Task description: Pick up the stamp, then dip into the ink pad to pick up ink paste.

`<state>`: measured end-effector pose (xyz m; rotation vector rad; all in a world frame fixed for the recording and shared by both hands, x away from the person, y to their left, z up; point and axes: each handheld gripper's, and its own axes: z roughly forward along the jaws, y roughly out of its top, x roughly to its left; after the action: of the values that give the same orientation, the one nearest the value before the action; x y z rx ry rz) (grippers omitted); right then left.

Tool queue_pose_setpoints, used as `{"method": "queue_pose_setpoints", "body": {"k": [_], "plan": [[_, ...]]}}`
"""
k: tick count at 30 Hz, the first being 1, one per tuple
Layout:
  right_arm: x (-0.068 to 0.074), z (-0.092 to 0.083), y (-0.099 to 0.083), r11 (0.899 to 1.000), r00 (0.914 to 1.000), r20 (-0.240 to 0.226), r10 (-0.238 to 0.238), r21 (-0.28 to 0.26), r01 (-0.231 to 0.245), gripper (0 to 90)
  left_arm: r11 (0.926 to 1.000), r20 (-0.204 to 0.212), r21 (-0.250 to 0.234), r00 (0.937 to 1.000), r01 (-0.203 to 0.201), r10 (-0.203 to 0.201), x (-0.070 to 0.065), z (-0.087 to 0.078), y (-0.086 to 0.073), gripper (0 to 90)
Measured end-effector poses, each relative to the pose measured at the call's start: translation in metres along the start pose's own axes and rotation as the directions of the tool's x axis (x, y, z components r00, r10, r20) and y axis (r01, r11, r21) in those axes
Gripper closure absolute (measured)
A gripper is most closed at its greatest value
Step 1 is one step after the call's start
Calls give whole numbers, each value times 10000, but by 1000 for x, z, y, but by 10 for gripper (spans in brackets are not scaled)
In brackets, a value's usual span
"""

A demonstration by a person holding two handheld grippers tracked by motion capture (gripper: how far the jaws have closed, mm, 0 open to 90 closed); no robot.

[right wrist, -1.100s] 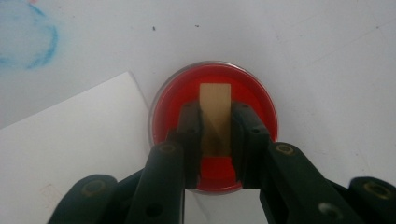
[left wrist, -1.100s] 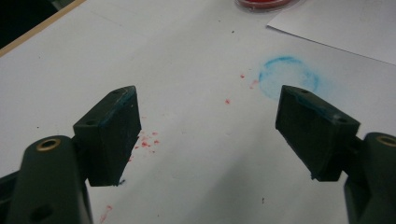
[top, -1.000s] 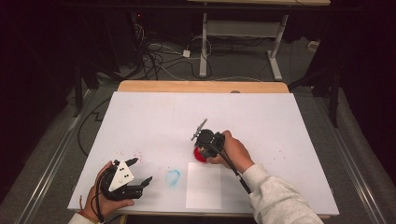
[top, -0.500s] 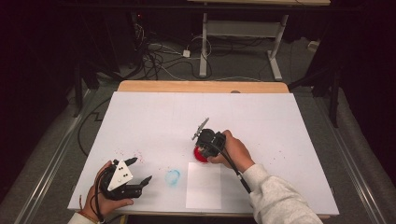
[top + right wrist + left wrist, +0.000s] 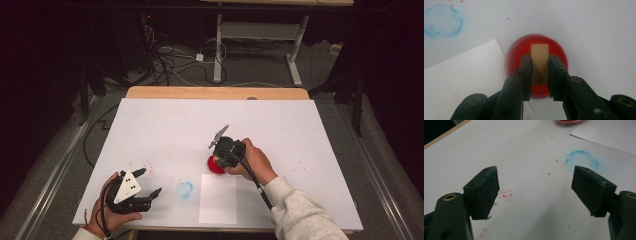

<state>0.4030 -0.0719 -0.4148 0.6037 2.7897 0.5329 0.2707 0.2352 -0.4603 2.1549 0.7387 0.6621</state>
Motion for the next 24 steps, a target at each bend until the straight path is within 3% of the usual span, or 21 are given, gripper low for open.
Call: {"method": "queue_pose_setpoints", "body": {"k": [9,24], "plan": [[-3,-17,0,9998,9997,230,-33,-181,37,759,10000,57,24,10000,-24,24,1,1,0,212],[-14,-74,20,9956,9975,627,-315,-863,369,759,9999,-100,19,9999,-133,133,1,-4,-2,210]]}}
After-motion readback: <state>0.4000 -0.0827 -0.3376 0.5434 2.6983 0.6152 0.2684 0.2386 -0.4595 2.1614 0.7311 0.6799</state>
